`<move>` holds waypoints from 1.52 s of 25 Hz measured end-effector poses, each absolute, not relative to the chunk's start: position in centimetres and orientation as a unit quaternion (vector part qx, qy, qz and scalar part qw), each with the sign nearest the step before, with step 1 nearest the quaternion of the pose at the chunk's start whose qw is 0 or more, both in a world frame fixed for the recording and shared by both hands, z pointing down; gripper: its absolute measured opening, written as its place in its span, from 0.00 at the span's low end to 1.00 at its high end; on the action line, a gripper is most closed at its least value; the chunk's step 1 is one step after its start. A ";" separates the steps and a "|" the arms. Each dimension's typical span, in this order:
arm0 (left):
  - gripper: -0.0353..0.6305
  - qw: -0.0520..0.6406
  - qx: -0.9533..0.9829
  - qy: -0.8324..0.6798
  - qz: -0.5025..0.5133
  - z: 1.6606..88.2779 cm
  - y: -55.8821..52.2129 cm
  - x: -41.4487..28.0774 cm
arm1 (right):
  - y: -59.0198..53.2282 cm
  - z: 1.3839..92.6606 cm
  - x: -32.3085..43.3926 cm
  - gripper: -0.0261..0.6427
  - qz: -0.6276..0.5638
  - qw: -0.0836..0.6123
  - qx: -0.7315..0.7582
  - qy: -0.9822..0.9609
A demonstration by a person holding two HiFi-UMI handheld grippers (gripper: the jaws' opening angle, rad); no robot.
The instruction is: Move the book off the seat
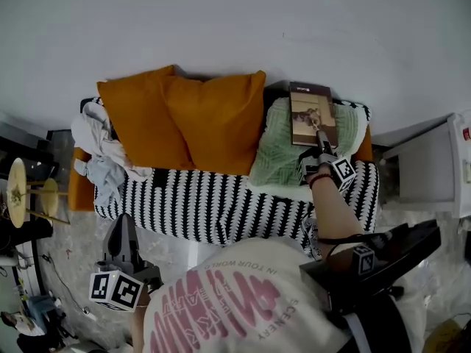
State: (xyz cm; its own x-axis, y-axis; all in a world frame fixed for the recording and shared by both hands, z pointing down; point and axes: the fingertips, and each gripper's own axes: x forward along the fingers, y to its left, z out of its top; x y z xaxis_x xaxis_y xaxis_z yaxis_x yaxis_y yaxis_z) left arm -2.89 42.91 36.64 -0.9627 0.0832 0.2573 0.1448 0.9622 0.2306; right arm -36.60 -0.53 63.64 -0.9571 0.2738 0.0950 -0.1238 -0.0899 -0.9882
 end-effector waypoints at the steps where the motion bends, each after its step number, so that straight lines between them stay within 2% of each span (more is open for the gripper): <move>1: 0.07 0.124 -0.054 -0.983 -0.125 36.7 42.8 -3.1 | -0.6 63.6 -36.6 0.29 0.738 0.137 -0.059 -0.659; 19: 0.07 0.120 0.061 -0.981 -0.138 37.2 39.0 -9.8 | -3.9 60.8 -31.2 0.28 0.736 0.152 -0.081 -0.655; 25: 0.07 0.124 0.135 -0.972 -0.144 37.0 35.4 -13.4 | -6.9 57.5 -29.2 0.28 0.737 0.120 -0.100 -0.658; 38: 0.07 0.115 0.306 -0.934 -0.147 36.6 26.2 -19.1 | -14.0 45.7 -23.2 0.28 0.712 -0.005 -0.162 -0.683</move>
State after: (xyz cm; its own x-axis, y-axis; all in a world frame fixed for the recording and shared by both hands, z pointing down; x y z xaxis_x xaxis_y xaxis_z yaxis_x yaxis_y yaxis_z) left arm -19.06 26.17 36.58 -0.7864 -0.6051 0.1241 -0.5379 0.7696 0.3440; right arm -23.18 -14.01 45.67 -0.9472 0.2148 -0.2382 0.2292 -0.0661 -0.9711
